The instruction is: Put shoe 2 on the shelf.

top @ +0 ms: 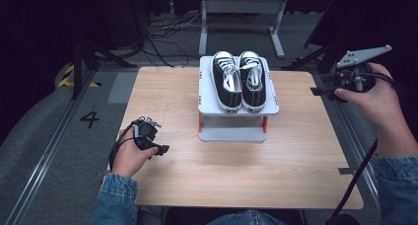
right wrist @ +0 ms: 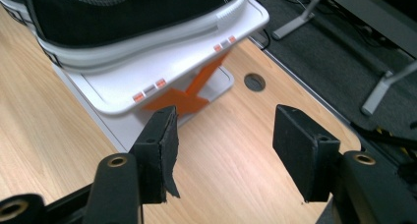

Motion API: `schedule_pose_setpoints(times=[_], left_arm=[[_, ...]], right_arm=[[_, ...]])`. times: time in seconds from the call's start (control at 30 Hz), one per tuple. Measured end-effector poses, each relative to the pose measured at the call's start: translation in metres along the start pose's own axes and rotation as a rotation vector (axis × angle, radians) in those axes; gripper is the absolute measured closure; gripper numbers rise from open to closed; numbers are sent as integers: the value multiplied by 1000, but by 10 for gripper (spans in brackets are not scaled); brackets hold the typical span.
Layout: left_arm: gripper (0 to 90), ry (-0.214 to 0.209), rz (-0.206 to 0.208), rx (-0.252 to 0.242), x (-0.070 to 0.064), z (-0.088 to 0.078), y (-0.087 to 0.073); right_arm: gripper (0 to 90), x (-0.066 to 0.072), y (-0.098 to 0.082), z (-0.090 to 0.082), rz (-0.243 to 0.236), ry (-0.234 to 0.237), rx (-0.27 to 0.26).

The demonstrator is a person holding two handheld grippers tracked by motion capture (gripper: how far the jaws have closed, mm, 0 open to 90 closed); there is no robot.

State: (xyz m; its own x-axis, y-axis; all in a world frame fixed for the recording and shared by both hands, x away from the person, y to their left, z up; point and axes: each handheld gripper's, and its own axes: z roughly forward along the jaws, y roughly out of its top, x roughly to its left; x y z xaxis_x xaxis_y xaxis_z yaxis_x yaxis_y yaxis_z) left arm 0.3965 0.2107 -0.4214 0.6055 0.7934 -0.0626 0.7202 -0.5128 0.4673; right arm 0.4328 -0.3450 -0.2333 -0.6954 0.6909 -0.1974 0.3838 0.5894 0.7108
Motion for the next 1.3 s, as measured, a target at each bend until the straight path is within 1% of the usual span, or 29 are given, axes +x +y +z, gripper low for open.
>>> schedule_pose_setpoints(times=[0.03,0.1,0.2,0.37,0.4,0.47,0.6,0.63,0.67,0.7,0.73,0.77,0.8,0.83,0.87,0.9,0.93,0.97,1.0,1.03,1.07,1.1,1.13,1.17,1.23,1.3], left_arm=[[293,3,-5,-3,-1,-1,-1],[294,1,-3,-8,-2,-2,-1],[295,11,-5,-7,-2,-2,-2],[297,12,1,-9,-3,-1,-2],[297,12,4,-11,-3,-2,-2],[297,18,-2,-18,-3,-3,-2],[296,20,-6,-25,-3,-3,-2],[296,25,-7,-27,-2,-3,-2],[296,27,-6,-28,-2,-3,-2],[296,30,-5,-28,-3,-3,-2],[296,23,-6,-26,-3,-2,-3],[296,25,-3,-27,-3,-2,-3],[296,26,-4,-26,-3,-2,-3],[295,30,-3,-26,-3,-2,-4],[295,30,-3,-26,-3,-2,-4],[295,29,-7,-25,-3,-1,-5],[300,33,-5,-20,-2,-1,-6],[303,35,-10,-21,-2,-1,-5],[304,39,-13,-23,-1,-1,-5],[303,39,-13,-23,-1,-1,-5],[302,45,-15,-19,-1,0,-5],[302,47,-15,-21,-1,1,-5],[296,67,-29,-28,-2,4,-6],[294,72,-30,-28,-3,4,-6],[289,74,-41,-33,-4,5,-6],[287,73,-48,-37,-4,6,-7]], right_arm=[[415,0,-7,0,10,-6,-2],[410,1,-19,0,29,-13,-5],[406,3,-42,4,79,-6,-27],[404,9,-77,19,115,-24,-15],[399,11,-86,23,123,-25,-12],[387,14,-101,31,128,-17,0],[390,19,-126,40,148,-19,-25],[387,21,-133,44,169,-14,-33],[386,22,-139,50,176,-9,-18],[386,24,-145,55,172,-4,6],[386,26,-151,60,175,-7,22],[382,28,-158,67,174,-22,31],[381,30,-163,72,171,-27,42],[381,31,-167,75,169,-27,49],[381,31,-167,75,169,-27,49],[381,31,-173,79,169,-34,48],[381,32,-180,87,179,-41,51],[381,31,-183,90,184,-36,50],[379,32,-187,95,199,-22,47],[379,32,-187,95,199,-22,47],[372,33,-194,106,207,8,78],[372,33,-194,106,207,8,78],[372,36,-198,112,198,13,95],[372,37,-200,115,203,14,105],[365,38,-203,119,203,12,121],[365,38,-204,121,206,12,122]])
